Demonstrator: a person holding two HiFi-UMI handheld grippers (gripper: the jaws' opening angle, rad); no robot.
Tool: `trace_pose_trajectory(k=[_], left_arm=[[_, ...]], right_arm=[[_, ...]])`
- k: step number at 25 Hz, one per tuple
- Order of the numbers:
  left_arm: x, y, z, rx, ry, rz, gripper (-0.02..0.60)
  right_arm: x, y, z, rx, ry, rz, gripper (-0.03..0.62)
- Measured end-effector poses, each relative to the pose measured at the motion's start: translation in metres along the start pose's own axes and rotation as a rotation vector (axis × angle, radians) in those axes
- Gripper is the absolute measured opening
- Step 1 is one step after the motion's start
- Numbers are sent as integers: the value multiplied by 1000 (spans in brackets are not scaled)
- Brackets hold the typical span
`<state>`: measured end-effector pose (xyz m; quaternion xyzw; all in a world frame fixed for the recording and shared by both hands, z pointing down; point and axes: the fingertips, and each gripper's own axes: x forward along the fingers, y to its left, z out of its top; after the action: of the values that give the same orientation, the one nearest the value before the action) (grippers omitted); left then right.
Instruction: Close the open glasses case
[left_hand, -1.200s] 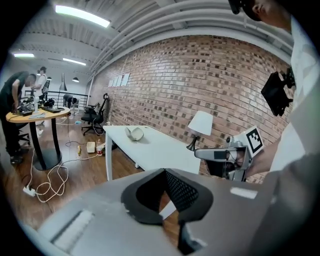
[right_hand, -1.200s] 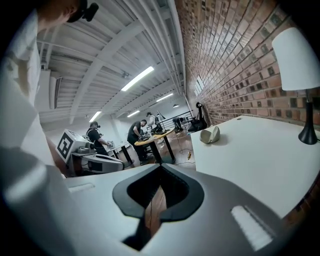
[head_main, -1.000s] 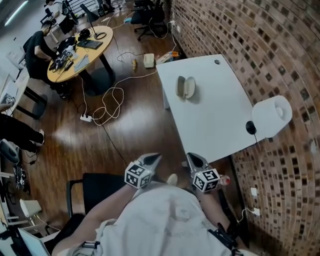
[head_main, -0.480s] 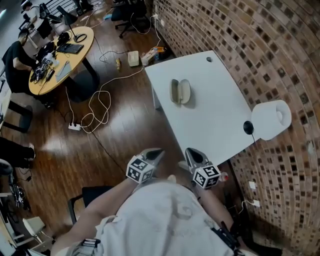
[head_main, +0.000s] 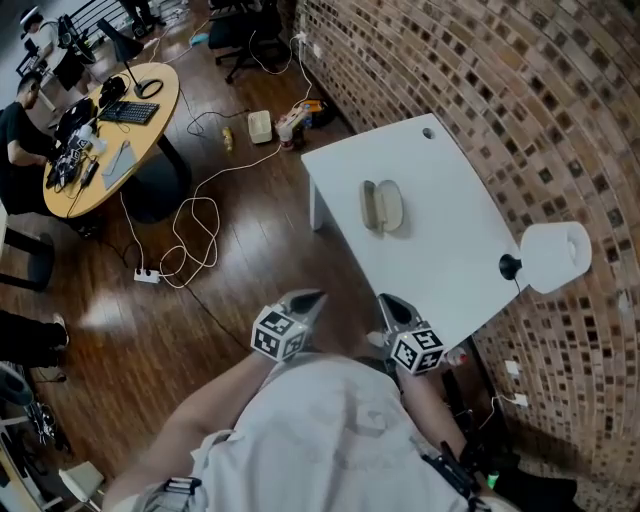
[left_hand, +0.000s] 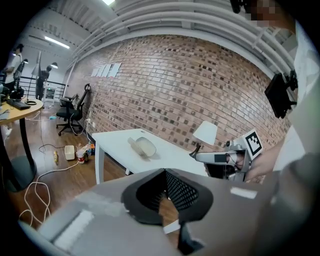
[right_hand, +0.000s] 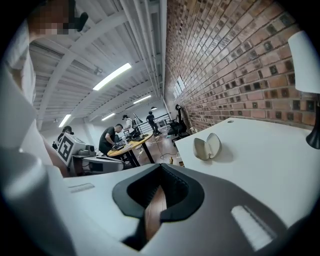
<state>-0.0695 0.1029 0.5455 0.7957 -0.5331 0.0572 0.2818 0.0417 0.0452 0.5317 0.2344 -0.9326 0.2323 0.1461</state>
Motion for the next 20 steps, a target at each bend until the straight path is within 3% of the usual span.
trace_pose_trajectory(k=[6, 14, 20], left_arm=[[-12, 41, 5, -24, 4, -10, 5], [16, 48, 20, 14, 44, -58, 5], [23, 81, 37, 9, 67, -1, 5]], right_arm=[[22, 15, 5, -3, 4, -42, 8], [45, -11, 4, 33, 14, -76, 8], [90, -24, 18, 46, 18, -23, 8]])
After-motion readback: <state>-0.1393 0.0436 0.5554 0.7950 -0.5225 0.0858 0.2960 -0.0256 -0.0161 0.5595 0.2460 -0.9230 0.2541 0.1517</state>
